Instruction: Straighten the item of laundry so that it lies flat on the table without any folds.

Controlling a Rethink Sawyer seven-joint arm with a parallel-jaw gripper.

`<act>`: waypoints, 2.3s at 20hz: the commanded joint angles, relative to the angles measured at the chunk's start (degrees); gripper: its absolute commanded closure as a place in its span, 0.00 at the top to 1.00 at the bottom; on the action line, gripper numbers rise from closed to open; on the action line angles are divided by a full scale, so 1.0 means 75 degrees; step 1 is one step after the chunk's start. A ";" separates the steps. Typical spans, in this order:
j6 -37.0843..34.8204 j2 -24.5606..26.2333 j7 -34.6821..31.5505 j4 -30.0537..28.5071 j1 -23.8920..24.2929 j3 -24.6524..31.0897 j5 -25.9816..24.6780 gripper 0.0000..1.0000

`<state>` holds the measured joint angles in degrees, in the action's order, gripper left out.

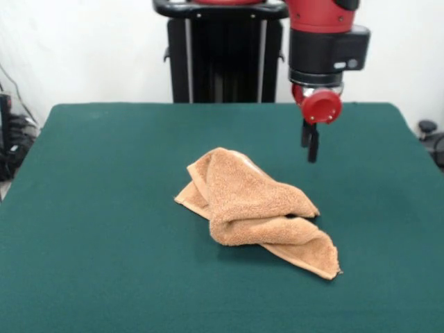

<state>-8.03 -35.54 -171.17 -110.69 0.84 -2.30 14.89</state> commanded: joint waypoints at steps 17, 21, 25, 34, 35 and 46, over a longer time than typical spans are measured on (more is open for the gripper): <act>-0.0249 0.0681 -0.0714 0.0706 -0.1277 -0.2219 0.0277 1.00; -0.0741 0.0734 -0.0917 0.0965 -0.1848 -0.2846 0.0426 1.00; -0.0740 0.0853 -0.0967 0.1055 -0.2085 -0.3187 0.0485 1.00; 0.0167 0.0844 -0.0686 0.0693 -0.1501 -0.2726 0.0235 1.00; 0.0229 0.0861 -0.0674 0.0684 -0.1452 -0.2687 0.0215 1.00; 0.2267 0.1722 -0.0793 0.0414 -0.0457 -0.1877 -0.0252 1.00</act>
<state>0.74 -27.14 -171.17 -106.34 -4.94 -25.15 15.06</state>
